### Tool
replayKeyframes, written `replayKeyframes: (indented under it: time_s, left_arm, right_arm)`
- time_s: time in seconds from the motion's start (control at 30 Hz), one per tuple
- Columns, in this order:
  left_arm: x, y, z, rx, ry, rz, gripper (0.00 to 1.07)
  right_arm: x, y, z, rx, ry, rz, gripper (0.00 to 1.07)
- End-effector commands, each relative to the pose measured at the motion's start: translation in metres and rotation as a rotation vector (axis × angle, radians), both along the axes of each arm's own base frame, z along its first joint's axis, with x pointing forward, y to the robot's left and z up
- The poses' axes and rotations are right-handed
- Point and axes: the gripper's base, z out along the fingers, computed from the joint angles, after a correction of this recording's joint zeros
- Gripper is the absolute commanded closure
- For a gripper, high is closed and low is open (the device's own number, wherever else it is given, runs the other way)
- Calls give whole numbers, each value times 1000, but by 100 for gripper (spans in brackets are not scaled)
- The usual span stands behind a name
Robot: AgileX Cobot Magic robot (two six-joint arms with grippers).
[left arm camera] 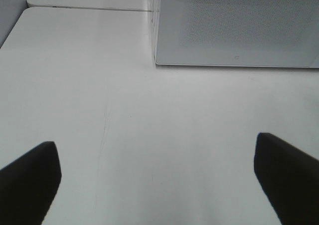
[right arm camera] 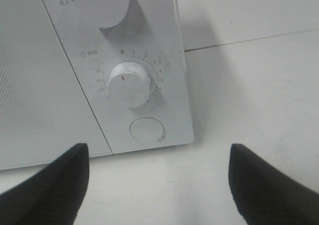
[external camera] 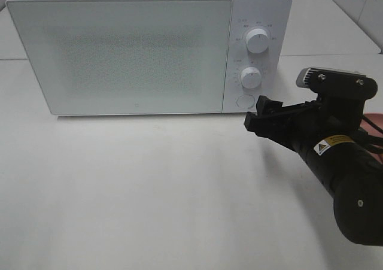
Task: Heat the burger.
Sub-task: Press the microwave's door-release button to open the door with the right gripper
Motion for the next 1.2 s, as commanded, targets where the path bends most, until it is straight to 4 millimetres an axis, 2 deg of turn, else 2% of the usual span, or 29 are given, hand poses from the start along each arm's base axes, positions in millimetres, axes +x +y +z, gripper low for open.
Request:
replayKeyframes:
  time_s: [0.03, 0.1, 0.13, 0.17, 0.2, 0.23, 0.27, 0.3, 0.37, 0.5, 0.53, 0.57, 0.63, 0.67, 0.7, 0.73, 0.77, 0.8, 0.83, 0.87, 0.9, 0.93, 1.0, 1.2]
  left_arm:
    - [0, 0, -1, -5, 5, -8, 7]
    - [0, 0, -1, -5, 5, -8, 7]
    - [0, 0, -1, -5, 5, -8, 7]
    - [0, 0, -1, -5, 5, -8, 7]
    - [0, 0, -1, -5, 5, -8, 7]
    - [0, 0, -1, -5, 5, -8, 7]
    - [0, 0, -1, -5, 5, -8, 7]
    - [0, 0, -1, -5, 5, -8, 7]
    - [0, 0, -1, -5, 5, -8, 7]
    - [0, 0, -1, -5, 5, -8, 7]
    - [0, 0, -1, -5, 5, -8, 7]
    - [0, 0, -1, -5, 5, -8, 7]
    - [0, 0, -1, -5, 5, -8, 7]
    - [0, 0, -1, -5, 5, -8, 7]
    - [0, 0, -1, -5, 5, -8, 7]
    - [0, 0, -1, -5, 5, -8, 7]
    - [0, 0, -1, -5, 5, -8, 7]
    - [0, 0, -1, -5, 5, -8, 7]
    - [0, 0, -1, -5, 5, -8, 7]
    - [0, 0, -1, -5, 5, -8, 7]
    - [0, 0, -1, -5, 5, -8, 7]
    - [0, 0, -1, -5, 5, -8, 7]
    - [0, 0, -1, -5, 5, -8, 7]
    - [0, 0, -1, -5, 5, -8, 7]
  right_arm:
    - [0, 1, 4, 135, -28, -31, 33]
    - [0, 1, 4, 314, -16, -78, 33]
    - [0, 1, 4, 314, -16, -78, 33]
    - [0, 1, 4, 436, -9, -111, 33]
    - [0, 1, 4, 436, -9, -111, 33]
    - [0, 1, 4, 508, -4, -130, 34]
    - [0, 1, 4, 647, 4, -167, 36]
    - [0, 1, 4, 647, 4, -167, 36]
    - [0, 1, 3, 815, 20, -212, 40]
    - [0, 1, 3, 945, 28, -247, 46]
    - [0, 1, 3, 1030, 33, -270, 51]
    - [0, 1, 3, 1030, 33, -270, 51]
    - [0, 2, 2, 1104, 46, -294, 61]
    - [0, 2, 2, 1104, 46, -294, 61]
    - [-1, 2, 1, 1117, 61, -303, 65]
    - [-1, 2, -1, 1140, 91, -324, 74]
    - [-1, 2, -1, 1140, 91, -324, 74]
    - [-2, 3, -4, 1161, 126, -347, 84]
    - [-3, 3, -5, 1168, 139, -356, 88]
    - [-3, 3, -5, 1168, 139, -356, 88]
    - [-3, 3, -6, 1169, 150, -362, 96]
    - [-3, 3, -6, 1169, 150, -362, 96]
    - [-3, 3, -6, 1168, 150, -361, 107]
    - [-4, 4, -12, 1153, 185, -380, 107]
